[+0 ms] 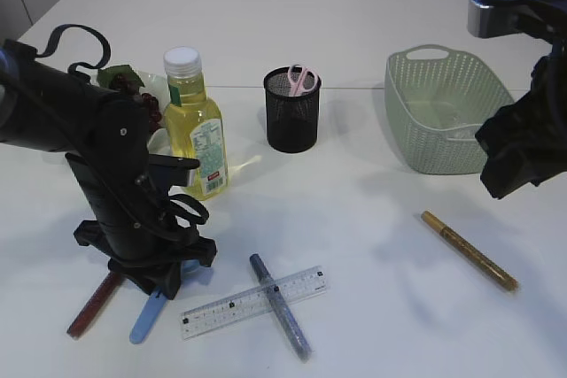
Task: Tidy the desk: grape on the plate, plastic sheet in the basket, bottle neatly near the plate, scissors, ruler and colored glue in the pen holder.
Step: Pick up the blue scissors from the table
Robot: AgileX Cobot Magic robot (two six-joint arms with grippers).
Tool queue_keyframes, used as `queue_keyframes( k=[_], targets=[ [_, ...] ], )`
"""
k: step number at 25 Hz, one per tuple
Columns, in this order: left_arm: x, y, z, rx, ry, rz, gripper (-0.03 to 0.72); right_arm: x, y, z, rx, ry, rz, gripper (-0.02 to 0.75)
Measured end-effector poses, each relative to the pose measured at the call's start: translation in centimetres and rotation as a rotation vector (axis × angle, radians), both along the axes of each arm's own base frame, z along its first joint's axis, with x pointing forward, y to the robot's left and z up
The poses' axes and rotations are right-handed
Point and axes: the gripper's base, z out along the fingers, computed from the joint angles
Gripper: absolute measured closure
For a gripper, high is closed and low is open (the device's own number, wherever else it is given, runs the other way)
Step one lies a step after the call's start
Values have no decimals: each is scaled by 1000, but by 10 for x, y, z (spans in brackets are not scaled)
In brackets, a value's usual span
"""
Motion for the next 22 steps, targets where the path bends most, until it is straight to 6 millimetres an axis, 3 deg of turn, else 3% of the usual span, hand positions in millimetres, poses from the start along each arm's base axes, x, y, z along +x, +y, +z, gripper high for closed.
queue_keyframes(
  k=[12,22],
  targets=[
    [-1,1,0,8,16,-1,524,0,0,0,0,0,0,373],
    [-2,1,11,-5,-2,0,524,0,0,0,0,0,0,373]
  ],
)
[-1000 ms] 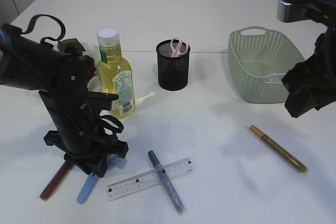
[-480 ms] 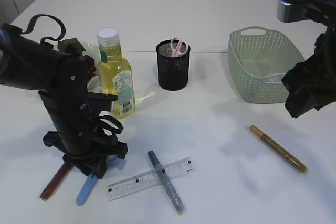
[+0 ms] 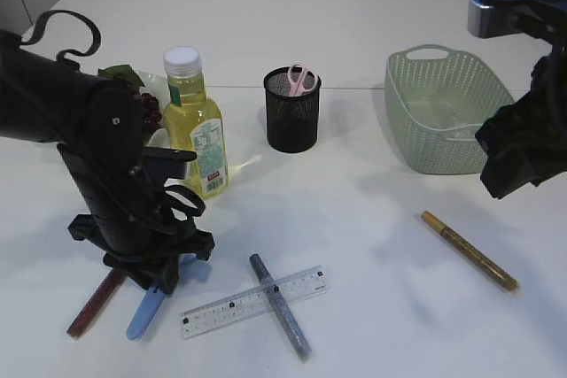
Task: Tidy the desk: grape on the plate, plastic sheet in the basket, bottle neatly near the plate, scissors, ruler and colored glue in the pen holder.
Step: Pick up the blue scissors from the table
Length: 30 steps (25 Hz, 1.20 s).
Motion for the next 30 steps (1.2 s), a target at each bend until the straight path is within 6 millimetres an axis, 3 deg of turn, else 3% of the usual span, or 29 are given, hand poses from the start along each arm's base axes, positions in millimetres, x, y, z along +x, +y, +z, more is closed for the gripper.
queue_keyframes(
  k=[14,30],
  targets=[
    [-2,1,27,-39,-50,5,524,0,0,0,0,0,0,373],
    [-15,8,105,-149,-251,-33,524,1,0,0,2,-8,0,373]
  ],
)
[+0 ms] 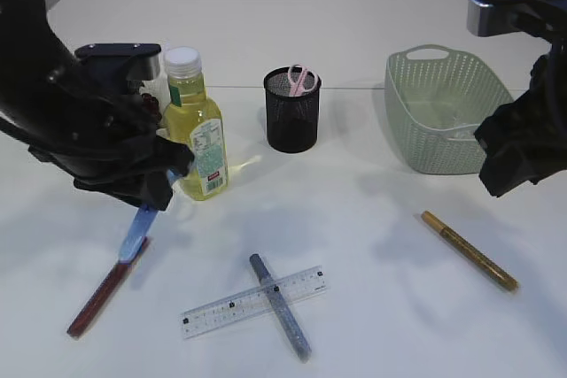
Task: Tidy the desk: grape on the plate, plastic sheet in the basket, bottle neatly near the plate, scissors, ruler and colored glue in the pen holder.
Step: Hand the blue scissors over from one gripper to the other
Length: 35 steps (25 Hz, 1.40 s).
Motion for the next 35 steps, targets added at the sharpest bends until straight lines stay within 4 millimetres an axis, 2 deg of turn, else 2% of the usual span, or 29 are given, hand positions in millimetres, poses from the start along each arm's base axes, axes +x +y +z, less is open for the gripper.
queue_keyframes(
  k=[10,16,25,32,35],
  targets=[
    [-12,3,49,-130,-174,-34,524,0,3,0,31,2,-5,373],
    [-16,-2,57,-220,-189,-62,524,2,11,3,132,-21,5,374],
    [-16,-13,68,-332,-213,-114,524,9,36,17,437,-133,48,374],
    [-13,-18,82,-397,-247,-127,524,20,54,42,755,-303,28,374],
    [-13,-19,83,-404,-247,-126,524,27,60,44,862,-322,12,374]
  ],
)
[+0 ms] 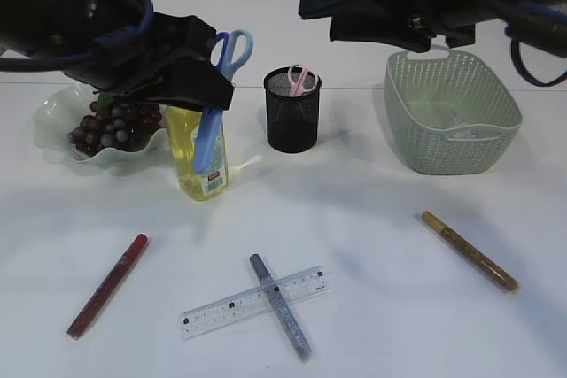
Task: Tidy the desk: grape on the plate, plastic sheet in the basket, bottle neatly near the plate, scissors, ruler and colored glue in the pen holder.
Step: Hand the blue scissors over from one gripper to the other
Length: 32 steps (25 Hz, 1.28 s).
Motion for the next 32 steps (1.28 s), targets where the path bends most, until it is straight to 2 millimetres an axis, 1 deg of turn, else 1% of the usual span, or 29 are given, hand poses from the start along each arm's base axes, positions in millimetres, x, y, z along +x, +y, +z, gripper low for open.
queue_keyframes(
  k=[2,4,11,20,26,32],
  targets=[
    [0,0,0,0,-1,-1,524,5,5,-2,53,13,-3,374],
    [0,0,0,0,-1,-1,524,10,11,-6,66,24,3,374],
    [0,0,0,0,-1,-1,524,20,32,-8,76,30,43,374],
    [0,0,0,1,-2,-3,522,31,39,-20,114,79,27,374],
    [0,0,0,4,-7,-9,522,32,48,-24,115,88,24,374],
    [0,0,0,6,-8,-13,522,36,57,-34,107,102,27,374]
  ],
)
